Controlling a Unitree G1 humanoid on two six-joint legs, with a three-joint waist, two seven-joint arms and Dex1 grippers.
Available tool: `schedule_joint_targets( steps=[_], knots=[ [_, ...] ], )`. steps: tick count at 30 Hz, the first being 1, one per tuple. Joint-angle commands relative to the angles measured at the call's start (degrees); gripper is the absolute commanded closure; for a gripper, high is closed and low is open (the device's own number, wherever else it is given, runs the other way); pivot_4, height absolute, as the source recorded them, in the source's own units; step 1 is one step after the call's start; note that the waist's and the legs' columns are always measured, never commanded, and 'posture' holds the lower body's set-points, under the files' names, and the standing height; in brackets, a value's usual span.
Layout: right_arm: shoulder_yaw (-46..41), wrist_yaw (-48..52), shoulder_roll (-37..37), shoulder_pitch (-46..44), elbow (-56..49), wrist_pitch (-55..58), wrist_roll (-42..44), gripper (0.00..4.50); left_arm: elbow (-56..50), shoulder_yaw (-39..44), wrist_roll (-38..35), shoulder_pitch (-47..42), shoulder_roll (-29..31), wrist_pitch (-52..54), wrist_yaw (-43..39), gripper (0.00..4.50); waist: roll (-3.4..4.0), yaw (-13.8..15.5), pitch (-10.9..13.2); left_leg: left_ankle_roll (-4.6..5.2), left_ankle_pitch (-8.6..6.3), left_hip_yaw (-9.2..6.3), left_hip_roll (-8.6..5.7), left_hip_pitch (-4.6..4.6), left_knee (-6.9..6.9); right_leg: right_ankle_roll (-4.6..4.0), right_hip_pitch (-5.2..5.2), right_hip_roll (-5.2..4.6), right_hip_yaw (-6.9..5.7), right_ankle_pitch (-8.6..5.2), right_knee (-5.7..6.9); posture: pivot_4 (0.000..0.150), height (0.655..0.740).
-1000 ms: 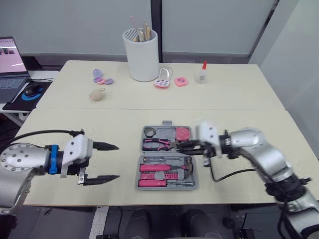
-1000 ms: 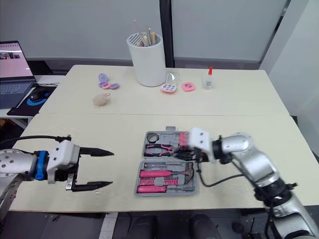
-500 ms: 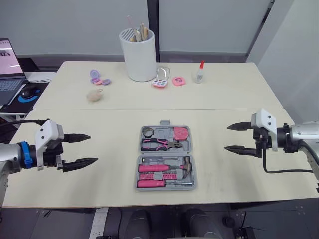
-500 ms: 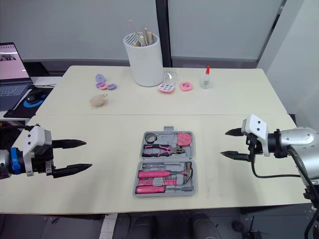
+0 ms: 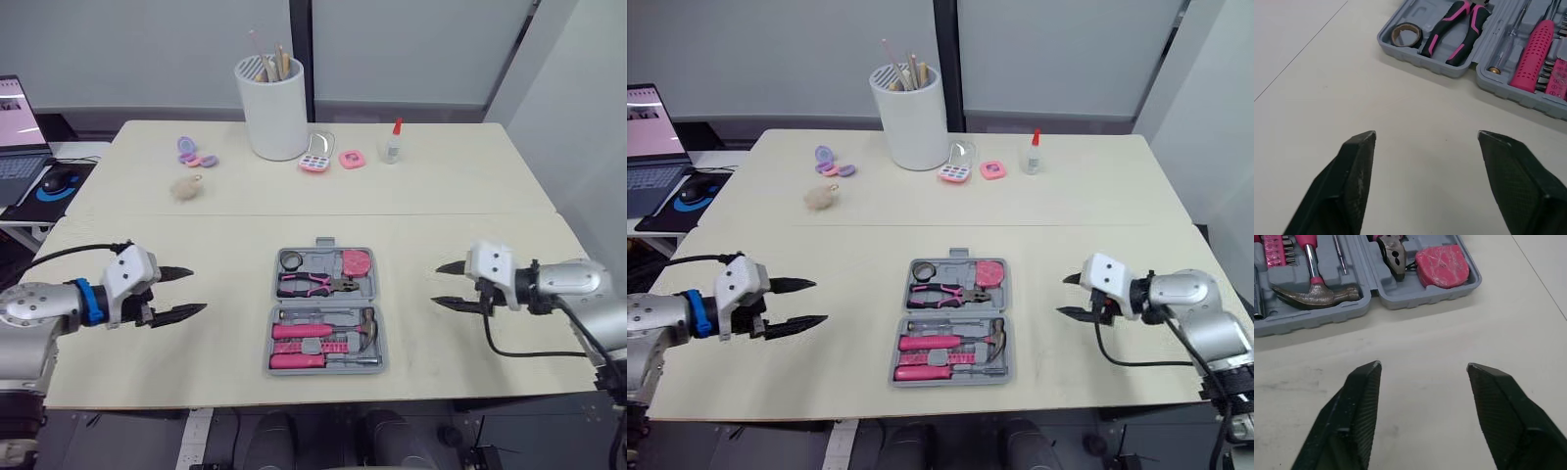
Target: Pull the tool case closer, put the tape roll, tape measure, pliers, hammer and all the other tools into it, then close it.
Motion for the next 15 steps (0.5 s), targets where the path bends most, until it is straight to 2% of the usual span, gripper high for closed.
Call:
schedule_joint_targets(
  steps=[1, 8, 10, 15],
  knots=[
    [1.79, -1.69, 1.41, -2.49, 1.41, -3.05, -3.10, 2.51, 0.11, -2.20, 2.27, -1.39, -1.17, -1.23, 2.14, 2.22, 0.00, 0.01, 0.00, 0.00, 0.00, 0.00, 0.00, 0.00, 0.01, 0.00, 0.00, 0.00, 0.00, 0.00, 0.02, 0.150, 0.7400],
    [5.39, -2.26, 4.70, -4.44, 3.88, -4.80, -5.96, 4.06, -1.81, -7.01, 5.22, -1.67, -3.83, -0.97, 4.42, 4.49, 0.00, 0.04, 0.00, 0.00, 0.00, -0.02, -0.02, 0.00, 0.02, -0.01, 0.00, 0.00, 0.00, 0.00, 0.09, 0.150, 0.7400],
    [6.19, -1.97, 5.46, -4.53, 4.09, -5.07, -6.35, 4.43, -1.30, -8.45, 6.71, -2.16, -4.60, -1.67, 5.34, 4.50, 0.00, 0.03, 0.00, 0.00, 0.00, -0.01, -0.03, 0.03, 0.02, -0.01, 0.00, 0.00, 0.02, 0.00, 0.14, 0.150, 0.7400],
    [8.13, -2.62, 7.17, -5.40, 5.95, -6.75, -8.62, 4.47, -0.62, -11.22, 9.03, -3.98, -6.97, -1.44, 7.18, 4.50, -0.01, 0.07, 0.00, 0.00, 0.00, -0.03, -0.05, 0.03, 0.05, -0.01, 0.01, 0.02, 0.00, 0.00, 0.18, 0.150, 0.7400]
  ],
)
